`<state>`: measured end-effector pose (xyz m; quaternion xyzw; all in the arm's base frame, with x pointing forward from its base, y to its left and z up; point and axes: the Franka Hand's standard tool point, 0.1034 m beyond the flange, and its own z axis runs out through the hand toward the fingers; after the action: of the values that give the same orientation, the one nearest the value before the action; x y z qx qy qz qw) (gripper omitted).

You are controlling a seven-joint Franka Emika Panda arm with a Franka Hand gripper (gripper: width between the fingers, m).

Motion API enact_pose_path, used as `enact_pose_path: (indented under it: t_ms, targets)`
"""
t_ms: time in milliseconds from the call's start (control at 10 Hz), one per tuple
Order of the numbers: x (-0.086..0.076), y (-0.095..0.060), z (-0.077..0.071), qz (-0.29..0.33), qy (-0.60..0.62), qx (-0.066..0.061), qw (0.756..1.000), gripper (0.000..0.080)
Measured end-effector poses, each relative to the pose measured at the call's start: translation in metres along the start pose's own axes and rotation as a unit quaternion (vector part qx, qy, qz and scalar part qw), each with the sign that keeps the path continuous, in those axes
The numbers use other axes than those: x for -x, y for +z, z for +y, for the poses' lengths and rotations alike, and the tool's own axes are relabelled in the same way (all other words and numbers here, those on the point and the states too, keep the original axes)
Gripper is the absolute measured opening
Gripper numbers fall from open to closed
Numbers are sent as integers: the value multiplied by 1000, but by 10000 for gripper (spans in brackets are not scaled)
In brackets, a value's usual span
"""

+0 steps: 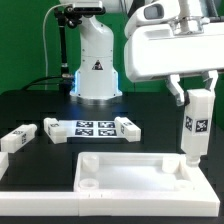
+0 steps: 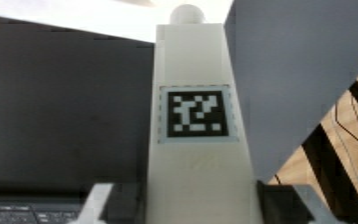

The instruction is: Assemble desk

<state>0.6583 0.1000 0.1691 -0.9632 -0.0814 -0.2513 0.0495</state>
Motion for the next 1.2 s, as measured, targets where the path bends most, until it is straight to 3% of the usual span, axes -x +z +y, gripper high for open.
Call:
enact_pose_path:
  t_ms: [200,1200]
  targets:
    - [9,17,-3,-9,5,-4,1000,290]
    - [21,28,12,-19,10,2,1000,290]
